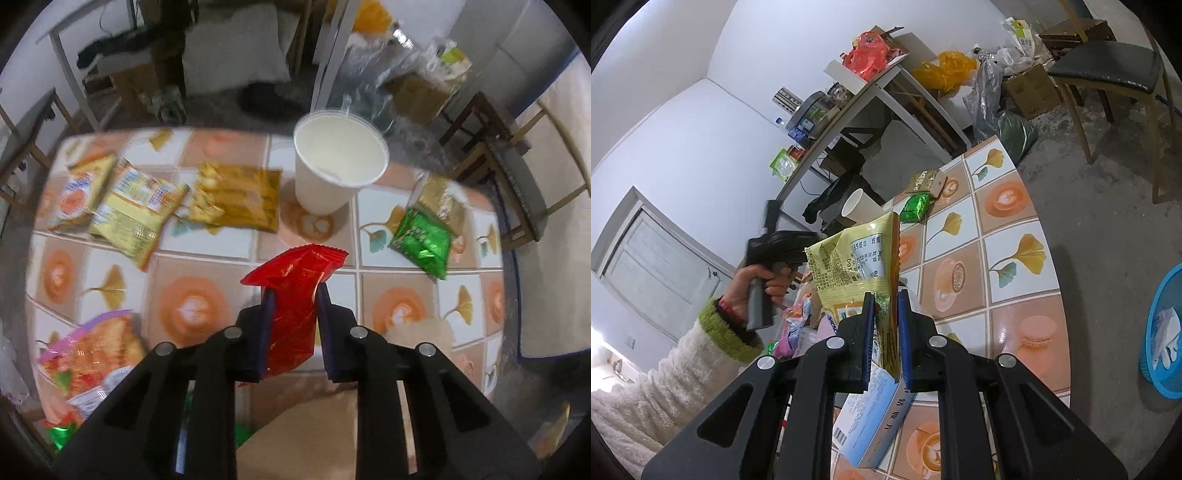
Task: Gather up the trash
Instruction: 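Grasp the red wrapper with the left gripper while the right gripper holds the yellow bag, then drop the red wrapper and yellow bag into the blue wastebasket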
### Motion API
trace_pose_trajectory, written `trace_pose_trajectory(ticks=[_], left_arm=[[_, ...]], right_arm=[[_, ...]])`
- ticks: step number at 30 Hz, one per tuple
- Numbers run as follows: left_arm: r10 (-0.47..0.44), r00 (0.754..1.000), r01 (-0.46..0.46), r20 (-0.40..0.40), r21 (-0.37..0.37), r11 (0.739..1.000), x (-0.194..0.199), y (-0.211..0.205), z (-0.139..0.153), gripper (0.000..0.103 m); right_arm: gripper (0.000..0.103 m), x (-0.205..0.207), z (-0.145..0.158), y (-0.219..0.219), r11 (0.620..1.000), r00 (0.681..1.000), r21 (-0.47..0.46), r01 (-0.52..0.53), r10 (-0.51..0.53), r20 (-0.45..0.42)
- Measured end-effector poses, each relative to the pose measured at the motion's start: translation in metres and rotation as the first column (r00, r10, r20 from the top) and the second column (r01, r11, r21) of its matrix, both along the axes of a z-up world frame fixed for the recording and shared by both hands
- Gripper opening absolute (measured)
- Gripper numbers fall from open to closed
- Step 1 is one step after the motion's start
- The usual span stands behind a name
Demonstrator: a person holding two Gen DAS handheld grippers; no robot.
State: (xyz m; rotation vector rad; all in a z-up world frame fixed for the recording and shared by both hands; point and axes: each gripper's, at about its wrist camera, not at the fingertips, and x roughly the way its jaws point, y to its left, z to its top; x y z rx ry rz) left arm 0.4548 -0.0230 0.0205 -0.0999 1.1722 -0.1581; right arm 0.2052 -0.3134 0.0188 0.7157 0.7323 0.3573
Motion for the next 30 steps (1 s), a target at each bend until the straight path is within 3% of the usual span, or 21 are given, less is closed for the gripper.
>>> trace_pose_trajectory(ticks=[7, 13, 15, 20, 25, 30], left_arm=[[-0.093, 0.985, 0.104, 0.146, -0.064, 0.993, -0.056, 0.025, 0.066, 0.020], [-0.256, 0.947, 0.284, 0.193, -0.136, 0.949, -0.111, -0.015, 0.096, 0.020], [-0.332, 0.919, 0.368, 0.212, -0.158, 0.916, -0.131, -0.044, 0.104, 0.020], [-0.524, 0.826, 0.561, 0.208, -0.200, 0.803, -0.175, -0.133, 0.103, 0.020], [-0.666, 0.729, 0.684, 0.159, -0.204, 0.700, -0.218, -0.237, 0.080, 0.020], [-0.773, 0.631, 0.770, 0.059, -0.166, 0.616, -0.256, -0.336, 0.034, 0.024]], right_arm=[[0.013, -0.007, 0.006, -0.004, 1.000, 1.000, -0.001, 0.013, -0.013, 0.020], [0.013, -0.024, 0.006, -0.016, 0.998, 0.998, -0.010, 0.063, -0.063, -0.004], [0.013, -0.035, 0.006, -0.027, 0.995, 0.995, -0.017, 0.102, -0.103, -0.015], [0.013, -0.080, 0.003, -0.072, 0.961, 0.962, -0.063, 0.268, -0.271, -0.046], [0.013, -0.141, -0.019, -0.134, 0.870, 0.860, -0.091, 0.484, -0.492, -0.136], [0.013, -0.185, -0.064, -0.184, 0.791, 0.760, -0.050, 0.610, -0.602, -0.245]])
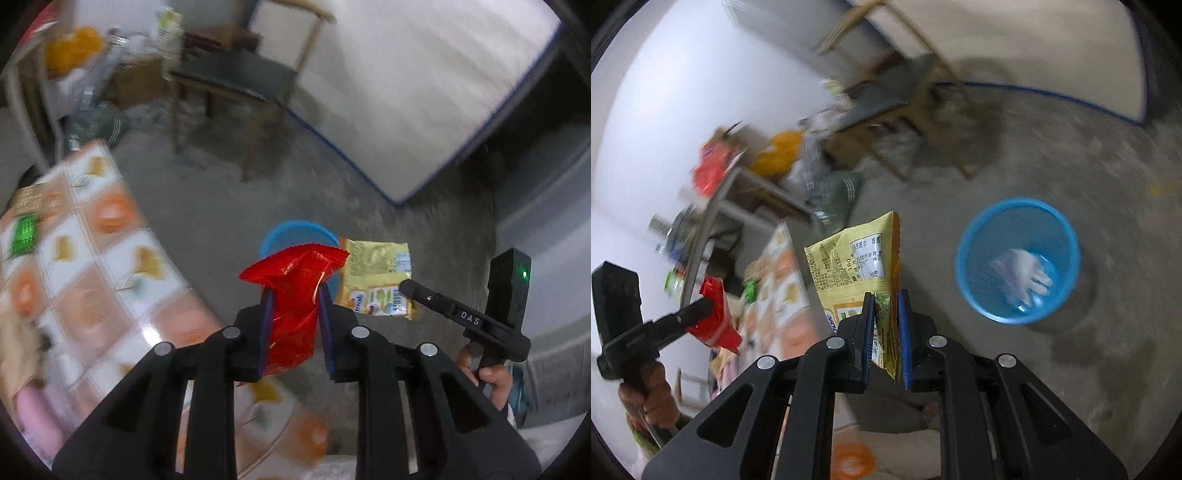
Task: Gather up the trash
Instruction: 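Drop the red wrapper and yellow bag into the blue wastebasket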
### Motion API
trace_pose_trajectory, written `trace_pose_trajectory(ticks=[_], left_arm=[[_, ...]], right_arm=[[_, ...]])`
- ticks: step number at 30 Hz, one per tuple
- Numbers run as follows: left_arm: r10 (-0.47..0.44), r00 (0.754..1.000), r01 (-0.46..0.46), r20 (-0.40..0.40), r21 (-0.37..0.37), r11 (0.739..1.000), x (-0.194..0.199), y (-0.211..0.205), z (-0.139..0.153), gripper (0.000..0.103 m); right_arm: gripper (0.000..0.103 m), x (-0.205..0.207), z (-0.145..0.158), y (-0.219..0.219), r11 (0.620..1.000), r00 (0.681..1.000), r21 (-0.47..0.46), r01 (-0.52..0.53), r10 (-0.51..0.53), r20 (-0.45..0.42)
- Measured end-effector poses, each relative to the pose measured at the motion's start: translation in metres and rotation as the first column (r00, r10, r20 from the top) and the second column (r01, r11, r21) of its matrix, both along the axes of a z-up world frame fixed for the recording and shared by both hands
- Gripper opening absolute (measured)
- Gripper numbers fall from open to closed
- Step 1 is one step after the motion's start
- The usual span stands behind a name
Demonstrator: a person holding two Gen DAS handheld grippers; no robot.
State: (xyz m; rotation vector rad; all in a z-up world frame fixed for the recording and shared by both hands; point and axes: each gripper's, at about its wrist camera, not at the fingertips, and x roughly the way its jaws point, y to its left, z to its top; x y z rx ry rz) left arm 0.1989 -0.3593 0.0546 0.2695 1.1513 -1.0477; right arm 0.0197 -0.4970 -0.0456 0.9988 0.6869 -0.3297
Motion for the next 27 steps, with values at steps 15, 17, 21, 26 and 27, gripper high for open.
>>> trace_pose_trajectory(ticks=[15, 17, 21, 26, 27], left_arm=[[0.032, 0.998, -0.023, -0.053, 0.166, 0.986, -0.012, -0.182, -0.133, 0.076], [0.056, 0.994, -0.041, -0.094, 0.149, 0.988, -0.009, -0.181, -0.136, 0.076], [0.058, 0.995, -0.051, -0.084, 0.083, 0.995, -0.006, -0.163, -0.120, 0.078], [0.092, 0.993, -0.092, -0.068, -0.008, 0.996, 0.000, -0.134, -0.091, 0.078], [0.101, 0.992, -0.103, -0.076, -0.027, 0.994, 0.002, -0.126, -0.085, 0.078]], right_arm=[[0.060, 0.011, -0.153, -0.116, 0.976, 0.936, 0.061, 0.208, -0.181, -0.301], [0.060, -0.001, -0.168, -0.122, 0.963, 0.907, 0.041, 0.265, -0.234, -0.350], [0.060, -0.028, -0.177, -0.118, 0.953, 0.915, 0.069, 0.296, -0.262, -0.308], [0.060, -0.055, -0.168, -0.112, 0.949, 0.914, 0.041, 0.311, -0.287, -0.288], [0.060, -0.059, -0.164, -0.111, 0.948, 0.916, 0.042, 0.316, -0.293, -0.272]])
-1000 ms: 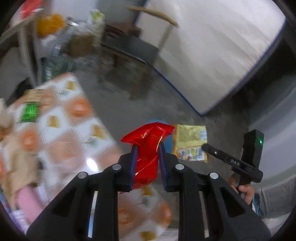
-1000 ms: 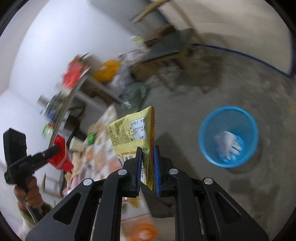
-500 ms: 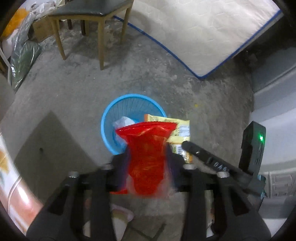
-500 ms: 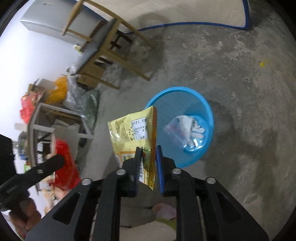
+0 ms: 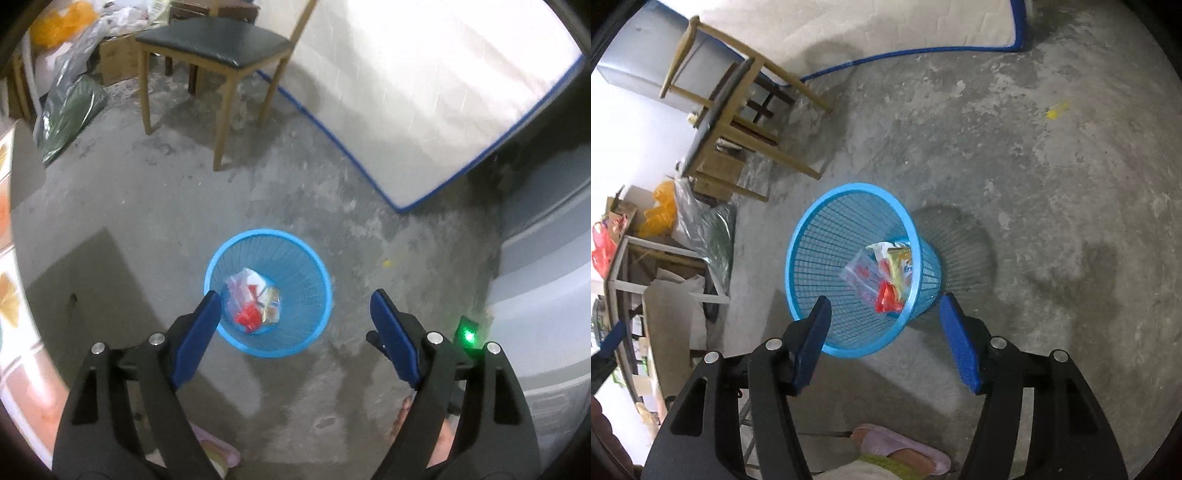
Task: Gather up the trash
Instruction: 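Drop the red wrapper and yellow bag into the blue wastebasket, then move both grippers back over the table toward the brown paper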
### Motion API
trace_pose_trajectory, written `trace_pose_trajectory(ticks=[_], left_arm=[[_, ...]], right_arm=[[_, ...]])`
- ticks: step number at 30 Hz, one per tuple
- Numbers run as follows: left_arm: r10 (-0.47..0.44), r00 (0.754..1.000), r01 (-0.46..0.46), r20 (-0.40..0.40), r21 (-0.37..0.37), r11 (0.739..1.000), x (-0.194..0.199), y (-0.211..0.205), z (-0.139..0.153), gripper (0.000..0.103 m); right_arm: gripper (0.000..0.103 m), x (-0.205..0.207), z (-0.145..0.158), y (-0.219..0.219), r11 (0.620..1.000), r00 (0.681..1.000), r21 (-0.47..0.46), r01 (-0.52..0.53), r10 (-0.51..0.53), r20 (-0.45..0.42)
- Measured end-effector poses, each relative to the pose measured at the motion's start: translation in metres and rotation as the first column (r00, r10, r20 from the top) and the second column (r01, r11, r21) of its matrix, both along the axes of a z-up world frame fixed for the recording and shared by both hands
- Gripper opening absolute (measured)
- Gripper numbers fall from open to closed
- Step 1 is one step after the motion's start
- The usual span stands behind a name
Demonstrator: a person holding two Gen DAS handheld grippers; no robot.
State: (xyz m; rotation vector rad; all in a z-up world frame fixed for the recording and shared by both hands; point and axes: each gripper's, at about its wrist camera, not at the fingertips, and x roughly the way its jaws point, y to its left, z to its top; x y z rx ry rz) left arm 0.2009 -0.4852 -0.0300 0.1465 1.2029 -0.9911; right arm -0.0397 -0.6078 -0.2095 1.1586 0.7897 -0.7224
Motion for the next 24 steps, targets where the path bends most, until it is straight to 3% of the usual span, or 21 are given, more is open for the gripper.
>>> trace_pose_trajectory(ticks=[4, 7, 8, 10, 14, 16, 19, 24], left_arm=[[0.018, 1.000, -0.015, 0.024, -0.085, 0.996, -0.005, 0.044, 0.034, 0.079], [0.043, 0.996, -0.030, 0.078, -0.170, 0.985, -0.016, 0.094, 0.062, 0.079], [0.055, 0.995, -0.033, 0.089, -0.234, 0.972, -0.021, 0.120, 0.071, 0.084], [0.110, 0.989, -0.073, 0.095, -0.327, 0.942, -0.028, 0.170, 0.083, 0.085], [0.255, 0.965, -0.219, 0.053, -0.366, 0.905, -0.037, 0.255, 0.085, 0.085], [0.342, 0.939, -0.301, 0.044, -0.381, 0.874, -0.043, 0.298, 0.086, 0.085], [0.485, 0.872, -0.423, 0.069, -0.394, 0.816, -0.056, 0.362, 0.088, 0.085], [0.666, 0.736, -0.566, 0.122, -0.427, 0.705, -0.080, 0.443, 0.098, 0.085]], right_arm=[[0.060, -0.015, 0.022, 0.010, 1.000, 0.998, -0.018, -0.006, 0.007, 0.056], [0.062, -0.013, 0.046, 0.025, 0.996, 0.994, -0.050, -0.069, 0.074, 0.087], [0.066, -0.012, 0.054, 0.029, 0.994, 0.990, -0.057, -0.093, 0.099, 0.099], [0.071, -0.005, 0.074, 0.042, 0.984, 0.977, -0.090, -0.156, 0.168, 0.133], [0.073, 0.019, 0.112, 0.070, 0.944, 0.930, -0.145, -0.296, 0.320, 0.179], [0.073, 0.034, 0.128, 0.085, 0.915, 0.898, -0.171, -0.366, 0.396, 0.192], [0.073, 0.056, 0.151, 0.110, 0.865, 0.837, -0.193, -0.462, 0.498, 0.227], [0.073, 0.096, 0.180, 0.164, 0.761, 0.716, -0.238, -0.604, 0.649, 0.258]])
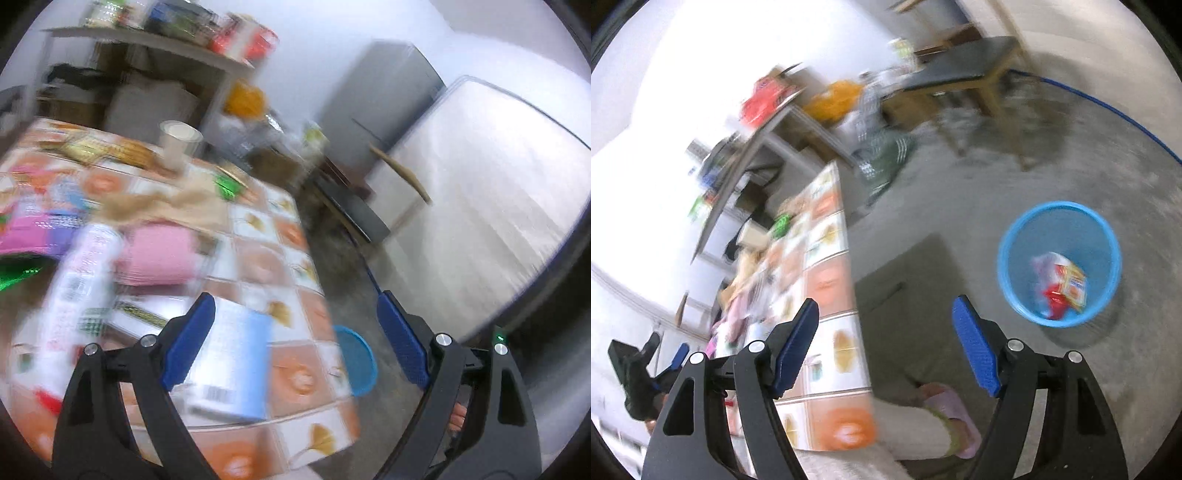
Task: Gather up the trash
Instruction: 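Move both grippers back over the table toward the brown paper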
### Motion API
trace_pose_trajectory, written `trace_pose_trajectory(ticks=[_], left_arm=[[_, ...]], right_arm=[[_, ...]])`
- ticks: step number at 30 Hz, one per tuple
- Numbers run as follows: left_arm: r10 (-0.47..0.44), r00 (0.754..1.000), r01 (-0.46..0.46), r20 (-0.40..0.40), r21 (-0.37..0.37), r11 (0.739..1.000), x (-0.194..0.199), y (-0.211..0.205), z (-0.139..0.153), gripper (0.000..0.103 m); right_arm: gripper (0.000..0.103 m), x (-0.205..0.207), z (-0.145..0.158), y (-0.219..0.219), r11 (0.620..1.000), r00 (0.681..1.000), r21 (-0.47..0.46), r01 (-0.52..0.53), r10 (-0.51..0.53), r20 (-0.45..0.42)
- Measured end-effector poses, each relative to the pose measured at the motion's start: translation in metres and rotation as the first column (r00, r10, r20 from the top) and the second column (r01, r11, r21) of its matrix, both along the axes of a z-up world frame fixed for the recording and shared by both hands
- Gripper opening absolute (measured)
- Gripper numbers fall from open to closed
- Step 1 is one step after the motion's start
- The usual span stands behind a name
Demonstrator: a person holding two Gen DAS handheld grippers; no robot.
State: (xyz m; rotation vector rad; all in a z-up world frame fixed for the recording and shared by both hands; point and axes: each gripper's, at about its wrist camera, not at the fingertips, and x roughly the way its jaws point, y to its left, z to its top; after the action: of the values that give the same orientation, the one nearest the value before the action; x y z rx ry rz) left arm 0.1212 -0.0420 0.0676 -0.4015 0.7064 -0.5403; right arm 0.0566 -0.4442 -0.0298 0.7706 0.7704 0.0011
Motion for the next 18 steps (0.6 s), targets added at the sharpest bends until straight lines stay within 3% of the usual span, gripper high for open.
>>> trace_pose_trajectory(ticks=[4, 8, 13, 16, 18], left_arm=[[0.090, 0.995, -0.092, 0.048, 0.049, 0.995, -0.006, 0.038, 0.007, 0.085], [0.097, 0.992, -0.105, 0.078, 0.104, 0.989, 0.002, 0.052, 0.012, 0.085], [0.084, 0.996, -0.083, -0.014, 0.074, 0.994, 0.038, 0.066, 0.010, 0.085], [0.081, 0.994, -0.073, -0.077, 0.109, 0.991, 0.074, 0.067, 0.015, 0.085], [0.038, 0.988, -0.024, -0.149, 0.093, 0.995, 0.108, 0.068, 0.014, 0.085]], right_arm=[[0.073, 0.033, 0.018, 0.050, 0.988, 0.988, 0.029, -0.149, 0.148, 0.034], [0.073, 0.056, 0.034, 0.093, 0.968, 0.968, 0.013, -0.249, 0.249, 0.043], [0.073, 0.084, 0.041, 0.126, 0.961, 0.961, -0.001, -0.278, 0.278, 0.000], [0.073, 0.108, 0.040, 0.141, 0.958, 0.957, -0.012, -0.288, 0.287, -0.027], [0.073, 0.125, 0.042, 0.152, 0.953, 0.954, -0.033, -0.300, 0.298, -0.041]])
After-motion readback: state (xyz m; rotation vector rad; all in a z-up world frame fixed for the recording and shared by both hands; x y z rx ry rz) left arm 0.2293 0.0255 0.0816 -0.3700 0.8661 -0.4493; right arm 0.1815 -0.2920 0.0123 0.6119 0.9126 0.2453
